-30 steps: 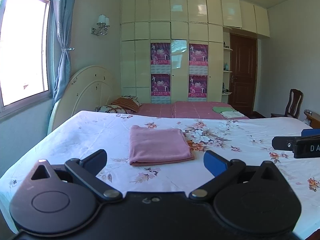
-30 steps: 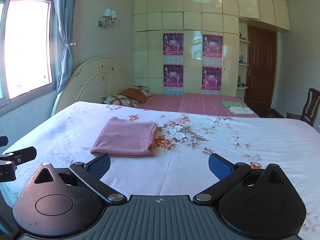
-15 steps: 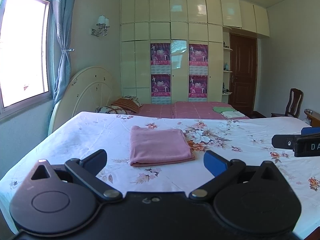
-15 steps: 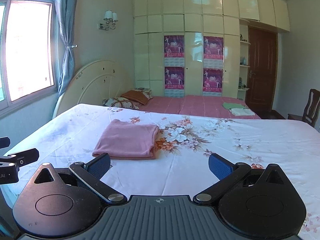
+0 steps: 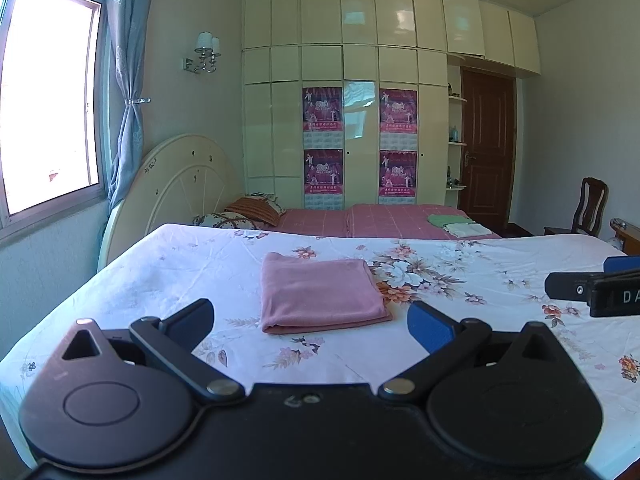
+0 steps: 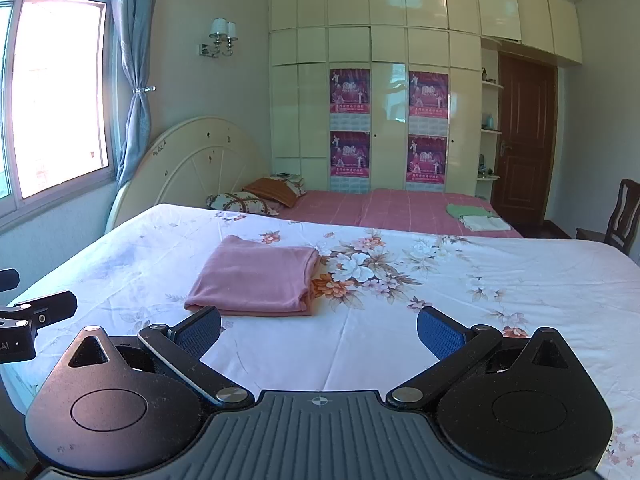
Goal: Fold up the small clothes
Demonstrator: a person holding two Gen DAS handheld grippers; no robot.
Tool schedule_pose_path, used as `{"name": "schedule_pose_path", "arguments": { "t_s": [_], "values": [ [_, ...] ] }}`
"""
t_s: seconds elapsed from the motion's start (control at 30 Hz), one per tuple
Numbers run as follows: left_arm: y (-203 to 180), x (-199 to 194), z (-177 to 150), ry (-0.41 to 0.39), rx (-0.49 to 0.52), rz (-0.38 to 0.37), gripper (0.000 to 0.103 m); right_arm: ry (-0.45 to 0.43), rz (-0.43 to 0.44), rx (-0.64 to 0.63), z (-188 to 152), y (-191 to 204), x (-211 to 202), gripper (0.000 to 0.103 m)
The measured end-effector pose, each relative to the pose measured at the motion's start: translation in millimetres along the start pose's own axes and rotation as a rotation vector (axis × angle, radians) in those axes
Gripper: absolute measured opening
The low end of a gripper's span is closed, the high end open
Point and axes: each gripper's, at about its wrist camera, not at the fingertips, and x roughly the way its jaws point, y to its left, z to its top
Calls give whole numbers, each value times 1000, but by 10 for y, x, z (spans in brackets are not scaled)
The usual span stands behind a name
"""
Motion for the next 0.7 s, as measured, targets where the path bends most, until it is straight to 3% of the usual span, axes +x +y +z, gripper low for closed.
{"name": "schedule_pose_path", "arguments": {
  "t_s": [0.7],
  "values": [
    [-39, 16, -35, -2, 8, -3, 103, 15, 7, -9, -21, -26, 47, 103]
  ]
}}
